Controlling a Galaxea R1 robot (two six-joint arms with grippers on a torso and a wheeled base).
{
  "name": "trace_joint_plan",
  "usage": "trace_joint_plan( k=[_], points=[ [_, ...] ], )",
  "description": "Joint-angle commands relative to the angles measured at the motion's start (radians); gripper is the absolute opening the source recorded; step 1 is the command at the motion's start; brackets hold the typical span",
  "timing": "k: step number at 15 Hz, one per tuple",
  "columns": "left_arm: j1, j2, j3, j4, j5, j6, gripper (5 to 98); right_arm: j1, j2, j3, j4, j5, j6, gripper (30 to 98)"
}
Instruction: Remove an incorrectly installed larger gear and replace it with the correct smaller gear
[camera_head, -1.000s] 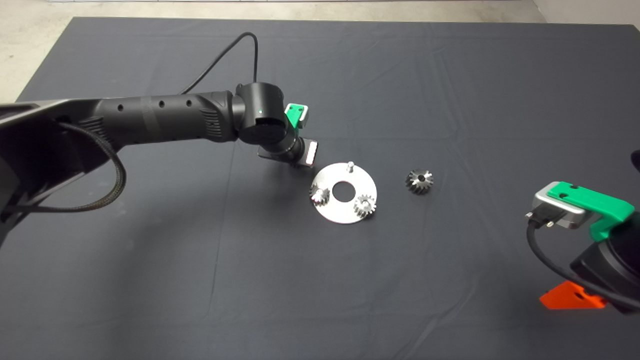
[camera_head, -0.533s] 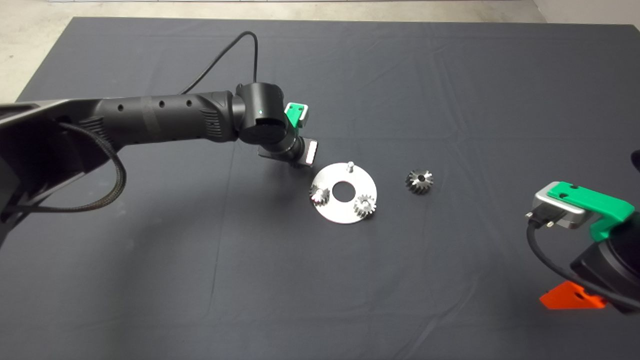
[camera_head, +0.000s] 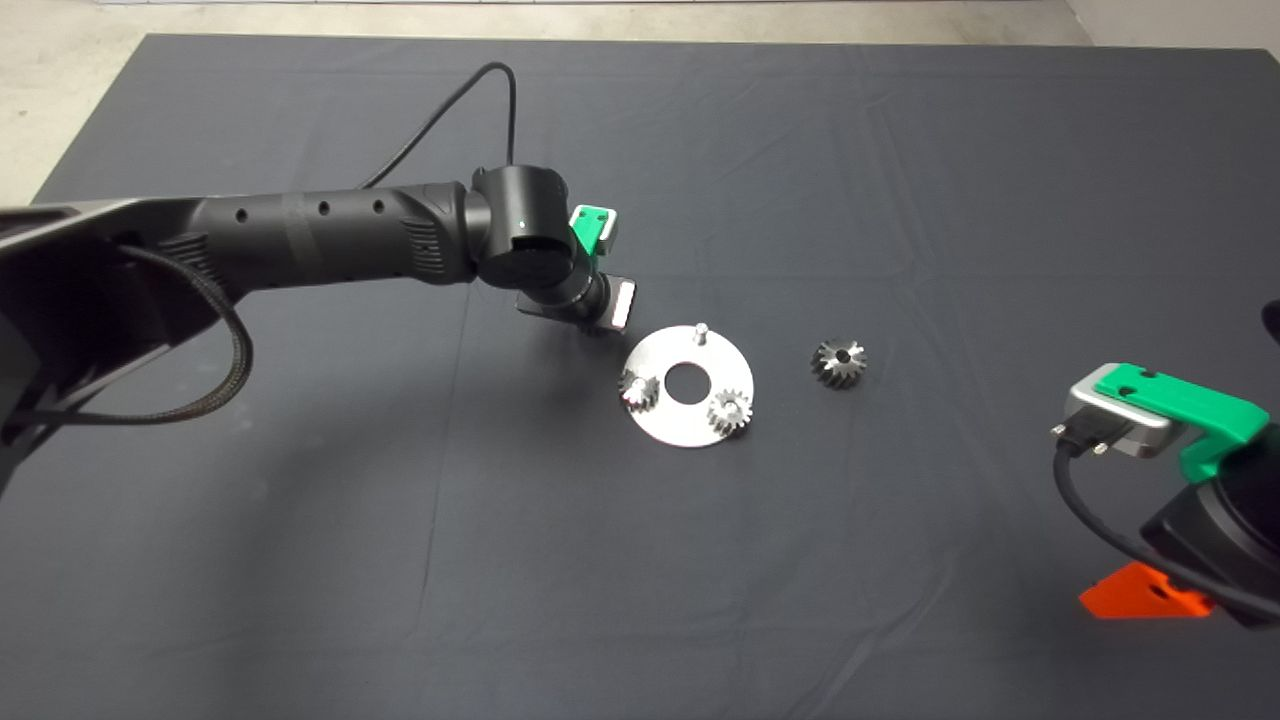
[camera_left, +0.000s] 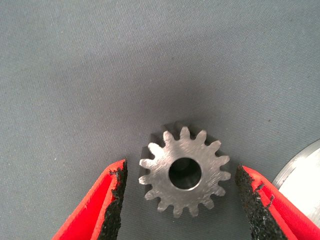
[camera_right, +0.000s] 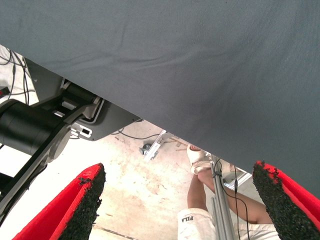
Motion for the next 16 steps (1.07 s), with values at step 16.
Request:
trace_joint_plan(
  k=[16],
  points=[
    [-0.011, 0.000, -0.002, 0.019, -0.017, 0.010, 41.8, 0.020, 0.003, 0.003, 0.034, -0.112, 0.005, 78.3]
  ],
)
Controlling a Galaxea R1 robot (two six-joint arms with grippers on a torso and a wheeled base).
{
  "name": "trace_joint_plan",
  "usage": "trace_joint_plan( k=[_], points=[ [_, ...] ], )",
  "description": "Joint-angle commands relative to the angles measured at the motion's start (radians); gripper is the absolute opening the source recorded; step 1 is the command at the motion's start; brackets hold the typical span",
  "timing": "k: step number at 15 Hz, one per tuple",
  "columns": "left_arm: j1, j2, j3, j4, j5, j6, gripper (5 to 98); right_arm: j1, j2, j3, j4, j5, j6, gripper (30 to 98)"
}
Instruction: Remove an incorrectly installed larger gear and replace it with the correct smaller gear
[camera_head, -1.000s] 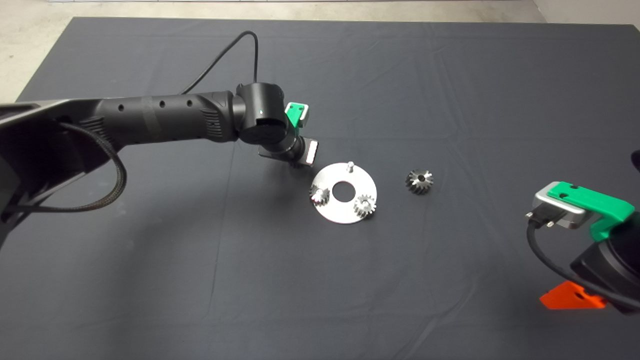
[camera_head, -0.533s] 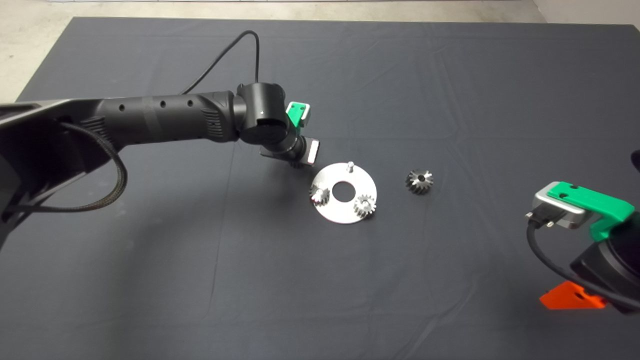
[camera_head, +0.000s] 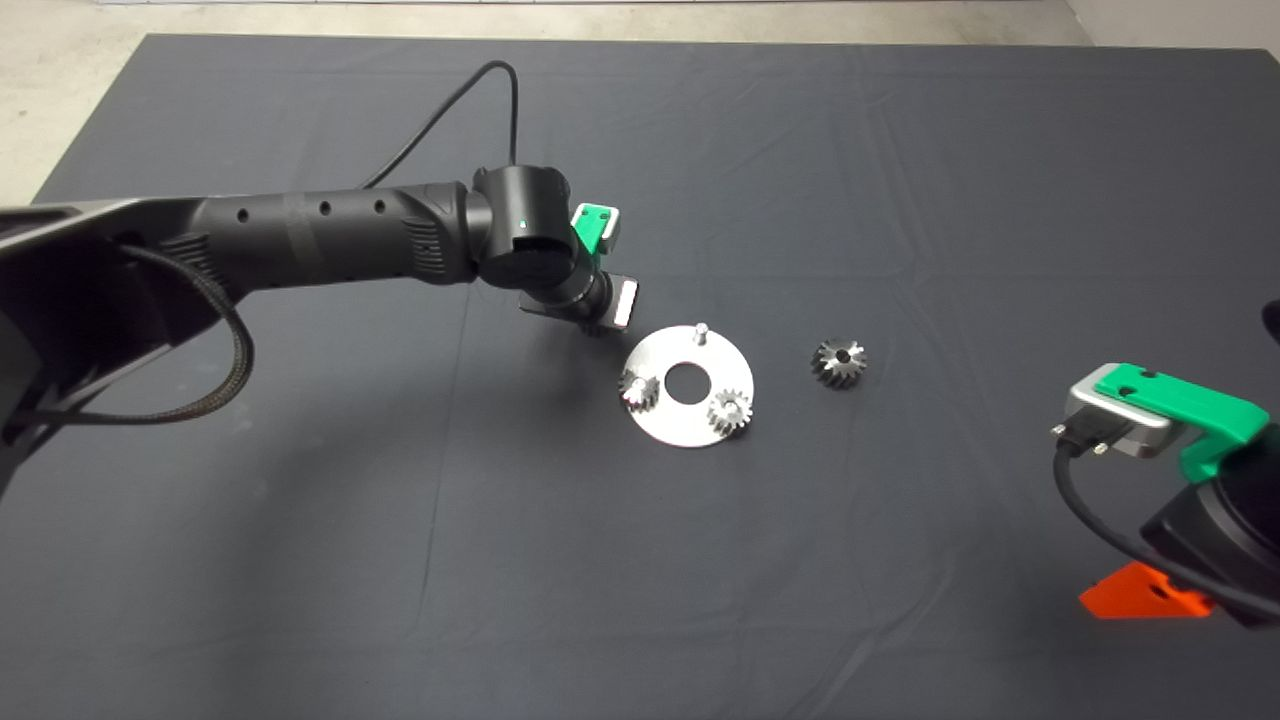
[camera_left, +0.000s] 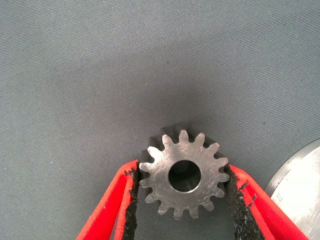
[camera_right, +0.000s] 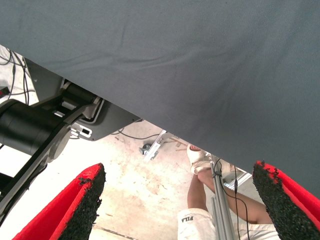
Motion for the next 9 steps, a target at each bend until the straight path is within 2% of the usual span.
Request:
trace_joint_plan(
  k=[1, 7, 9],
  points=[
    [-0.006, 0.002, -0.003, 0.016, -0.008, 0.009, 41.0, 0.021, 0.003, 0.003, 0.034, -0.112, 0.005, 78.3],
    [0.003, 0.008, -0.021, 0.017, -0.009, 0.030, 39.5, 0.021, 0.003, 0.001, 0.033, -0.112, 0.005, 78.3],
    [0.011, 0.005, -0.004, 0.018, -0.021, 0.056, 38.0, 0.021, 0.005, 0.001, 0.033, -0.112, 0.005, 78.3]
  ],
)
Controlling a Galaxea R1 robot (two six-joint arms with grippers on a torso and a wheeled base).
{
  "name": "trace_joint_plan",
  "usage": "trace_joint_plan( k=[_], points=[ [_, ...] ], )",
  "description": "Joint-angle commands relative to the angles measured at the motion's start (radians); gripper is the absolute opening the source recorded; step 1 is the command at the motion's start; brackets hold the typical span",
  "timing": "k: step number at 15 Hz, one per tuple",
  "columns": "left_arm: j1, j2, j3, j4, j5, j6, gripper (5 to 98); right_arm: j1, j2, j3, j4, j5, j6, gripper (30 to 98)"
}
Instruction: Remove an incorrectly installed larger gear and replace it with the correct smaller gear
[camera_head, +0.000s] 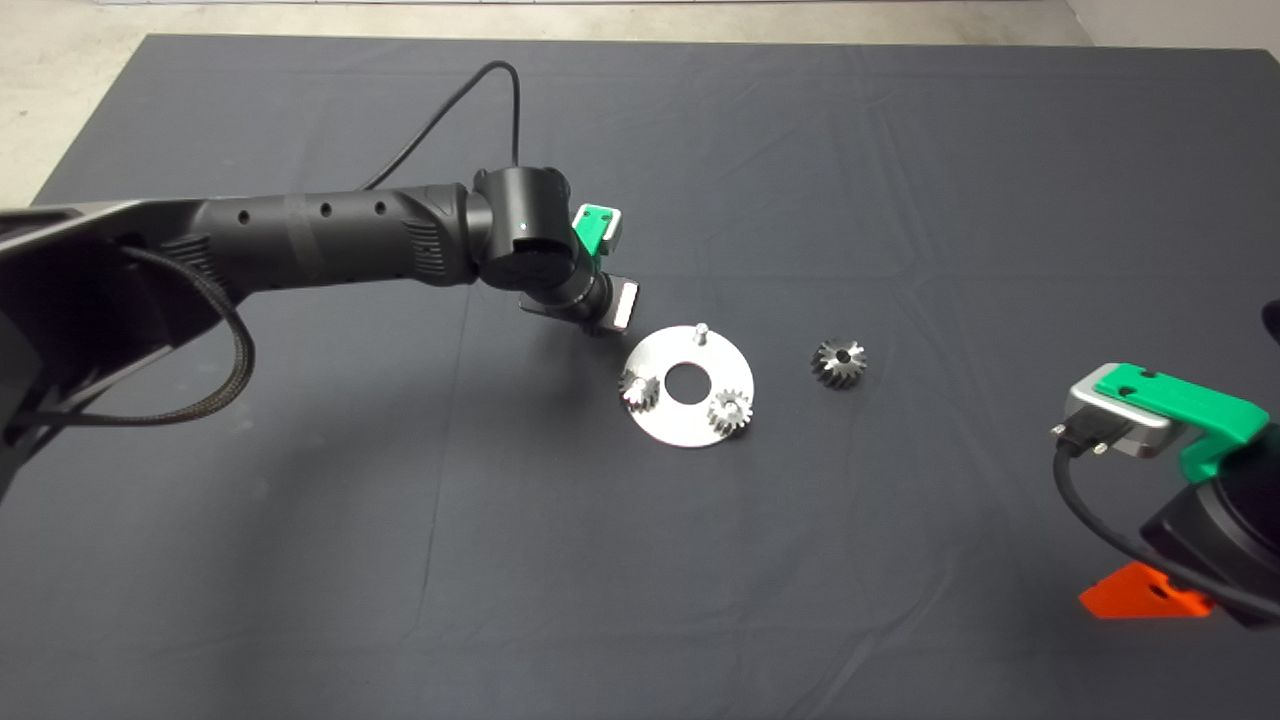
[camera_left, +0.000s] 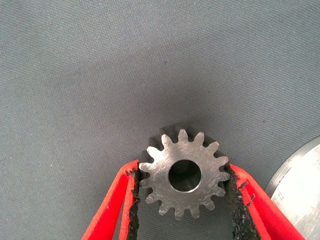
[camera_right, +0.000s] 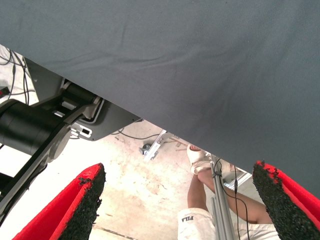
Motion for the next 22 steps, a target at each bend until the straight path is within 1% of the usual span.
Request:
trace_joint_plan(
  k=[1, 3, 5, 10, 14, 16, 17, 19, 21, 22],
  points=[
    [0.011, 0.004, 0.001, 0.014, -0.019, 0.039, 37.7, 0.020, 0.003, 0.000, 0.033, -0.114, 0.003, 78.3],
    [0.011, 0.003, -0.008, 0.016, -0.021, 0.037, 37.5, 0.022, 0.002, -0.001, 0.033, -0.114, 0.003, 78.3],
    [0.011, 0.003, -0.006, 0.014, -0.028, 0.054, 36.1, 0.022, 0.003, -0.002, 0.033, -0.112, 0.003, 78.3],
    [0.011, 0.006, -0.002, 0.014, -0.028, 0.064, 33.7, 0.022, 0.003, -0.002, 0.034, -0.114, 0.003, 78.3],
    [0.009, 0.007, -0.003, 0.013, -0.024, 0.048, 33.4, 0.022, 0.002, -0.007, 0.036, -0.114, 0.003, 78.3],
    [0.007, 0.006, -0.003, 0.010, -0.021, 0.025, 33.3, 0.022, 0.003, -0.009, 0.036, -0.114, 0.003, 78.3],
    [0.006, 0.007, 0.000, 0.008, -0.019, 0.022, 33.1, 0.022, 0.003, -0.011, 0.036, -0.114, 0.003, 78.3],
    [-0.002, 0.016, 0.001, 0.005, -0.019, 0.013, 33.0, 0.022, 0.002, -0.014, 0.036, -0.114, 0.003, 78.3],
    [-0.040, 0.024, 0.001, -0.002, -0.013, -0.004, 33.0, 0.022, 0.002, -0.014, 0.036, -0.114, 0.005, 78.3],
    [-0.044, 0.027, -0.001, -0.019, -0.008, -0.006, 33.0, 0.022, 0.002, -0.014, 0.036, -0.114, 0.005, 78.3]
  ],
)
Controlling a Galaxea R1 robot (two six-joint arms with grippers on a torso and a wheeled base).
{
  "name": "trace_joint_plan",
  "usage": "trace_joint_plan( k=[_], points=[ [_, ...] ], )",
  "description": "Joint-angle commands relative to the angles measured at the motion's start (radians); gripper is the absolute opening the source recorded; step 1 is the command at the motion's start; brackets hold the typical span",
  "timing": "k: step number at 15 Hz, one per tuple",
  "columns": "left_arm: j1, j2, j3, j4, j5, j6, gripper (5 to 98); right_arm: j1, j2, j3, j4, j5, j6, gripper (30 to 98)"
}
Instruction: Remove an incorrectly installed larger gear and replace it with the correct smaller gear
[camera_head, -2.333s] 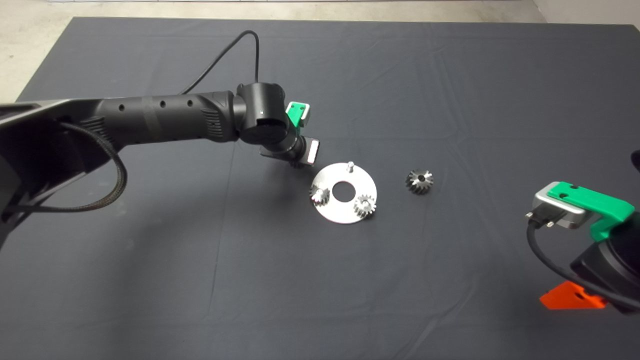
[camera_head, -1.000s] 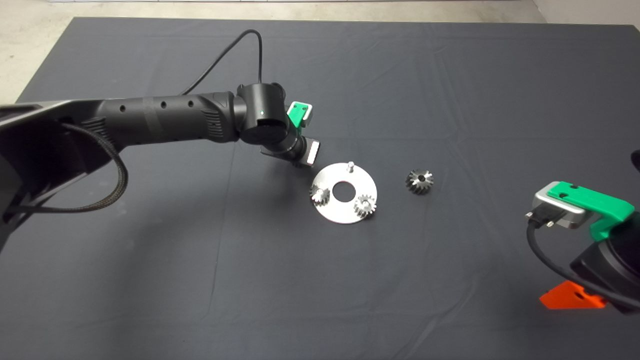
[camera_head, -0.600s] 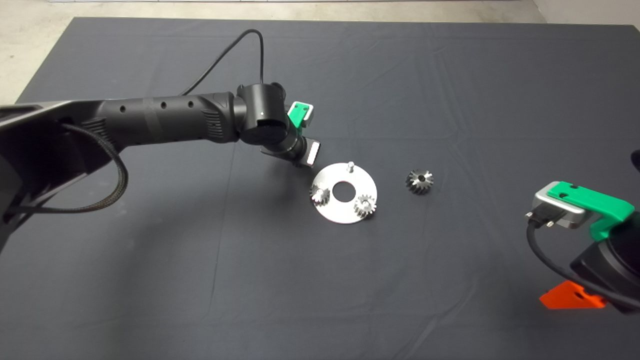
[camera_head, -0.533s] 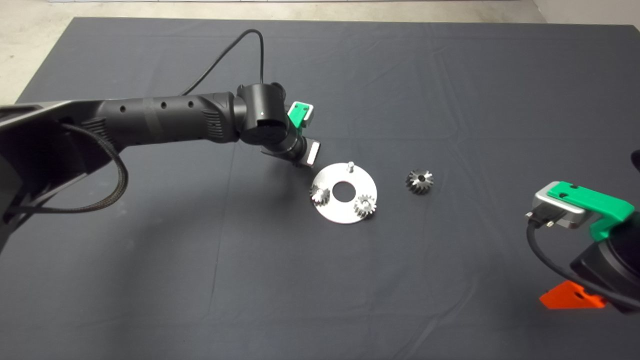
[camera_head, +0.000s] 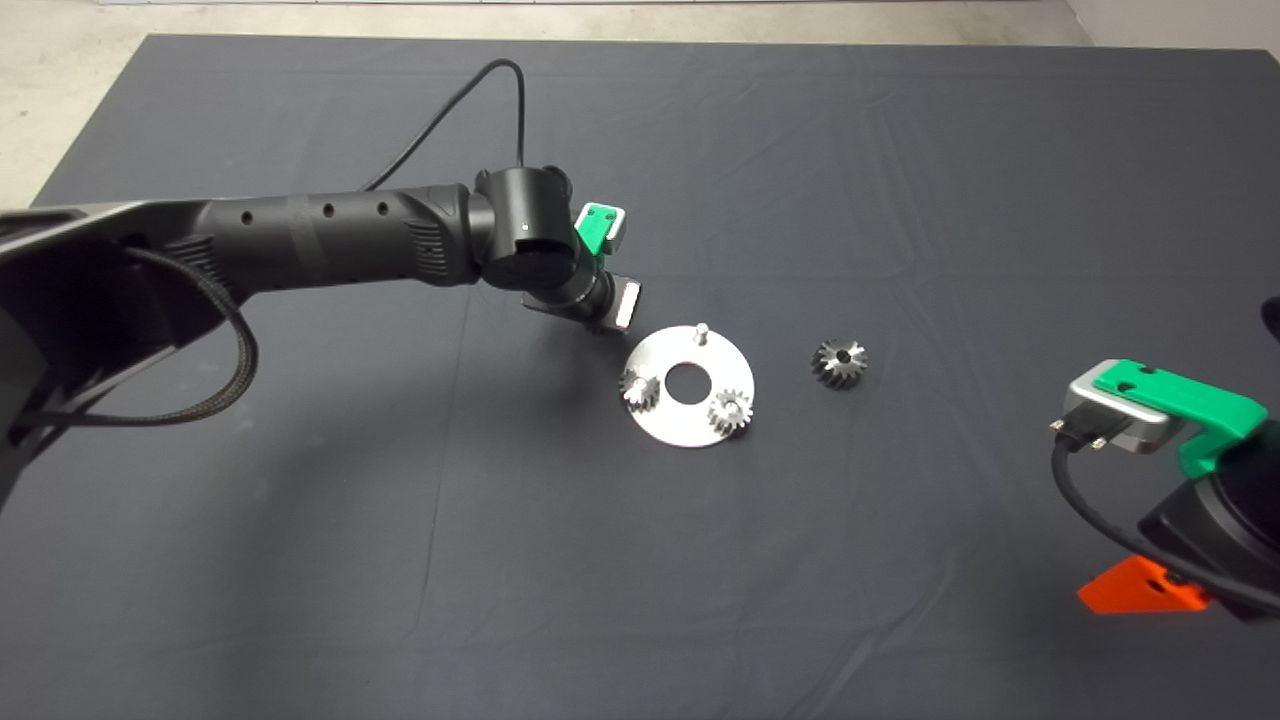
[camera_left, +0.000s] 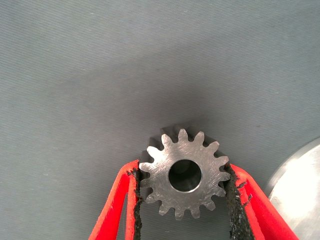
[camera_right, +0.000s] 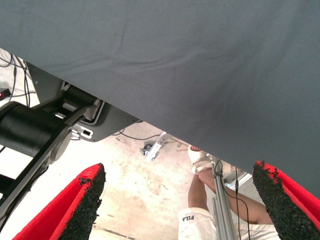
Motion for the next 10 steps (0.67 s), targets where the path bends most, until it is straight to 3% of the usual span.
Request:
trace_joint_plan(
  k=[1, 3, 6, 10],
  points=[
    [-0.048, 0.021, 0.002, -0.036, 0.001, -0.031, 32.9, 0.022, 0.001, -0.003, 0.036, -0.114, 0.006, 78.3],
    [-0.068, 0.028, 0.007, -0.058, 0.001, -0.064, 32.9, 0.022, 0.000, -0.001, 0.036, -0.114, 0.006, 78.3],
    [-0.127, 0.053, 0.006, -0.068, 0.002, -0.071, 32.9, 0.022, -0.002, 0.000, 0.037, -0.112, 0.007, 78.3],
    [-0.135, 0.065, 0.015, -0.116, 0.018, -0.086, 32.9, 0.022, -0.005, 0.006, 0.039, -0.112, 0.008, 78.3]
  ],
)
